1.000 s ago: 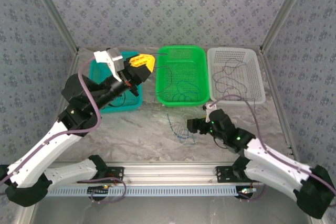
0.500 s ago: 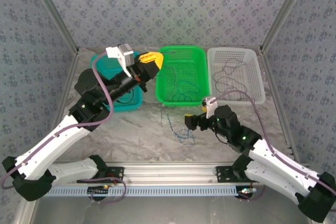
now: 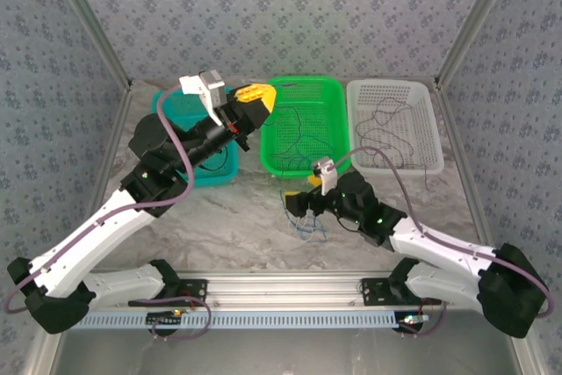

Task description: Untangle the cables

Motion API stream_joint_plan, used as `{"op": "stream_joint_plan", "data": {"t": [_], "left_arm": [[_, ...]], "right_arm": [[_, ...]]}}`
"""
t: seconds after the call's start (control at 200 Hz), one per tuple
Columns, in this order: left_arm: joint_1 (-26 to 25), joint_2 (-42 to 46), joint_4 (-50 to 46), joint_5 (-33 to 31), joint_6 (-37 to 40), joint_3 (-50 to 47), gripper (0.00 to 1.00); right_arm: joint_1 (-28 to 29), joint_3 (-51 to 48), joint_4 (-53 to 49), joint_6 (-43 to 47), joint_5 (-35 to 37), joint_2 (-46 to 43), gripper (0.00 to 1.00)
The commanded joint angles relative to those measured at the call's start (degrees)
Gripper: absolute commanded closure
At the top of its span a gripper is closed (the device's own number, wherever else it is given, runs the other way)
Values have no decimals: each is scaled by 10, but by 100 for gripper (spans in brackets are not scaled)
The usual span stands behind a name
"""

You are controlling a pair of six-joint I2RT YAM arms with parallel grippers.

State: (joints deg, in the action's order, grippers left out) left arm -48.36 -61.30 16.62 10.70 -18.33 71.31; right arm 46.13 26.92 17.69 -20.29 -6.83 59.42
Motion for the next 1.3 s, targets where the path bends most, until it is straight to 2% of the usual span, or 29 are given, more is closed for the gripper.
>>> {"op": "stream_joint_plan", "data": {"t": [0.0, 0.26, 0.495, 0.615, 0.794, 0.959, 1.294], "left_arm": [[4, -1, 30, 7, -5, 2, 97], [3, -6, 41, 29, -15, 4, 97], [4, -4, 70, 33, -29, -2, 97], [3, -4, 75, 31, -27, -3, 97], [4, -1, 64, 27, -17, -4, 97], [4, 0, 54, 22, -5, -7, 97], [5, 5, 43, 11, 9, -11, 97]], "right_arm": [[2, 22, 66, -11, -10, 20, 0], [-12, 21, 106, -16, 10, 51, 0], [-14, 68, 160, -17, -95, 132, 7], [-10, 78, 178, -27, -112, 160, 7], [-13, 63, 194, -40, -106, 152, 5], [-14, 68, 163, -33, -109, 141, 7], [-23, 62, 116, -32, -109, 117, 19]]}}
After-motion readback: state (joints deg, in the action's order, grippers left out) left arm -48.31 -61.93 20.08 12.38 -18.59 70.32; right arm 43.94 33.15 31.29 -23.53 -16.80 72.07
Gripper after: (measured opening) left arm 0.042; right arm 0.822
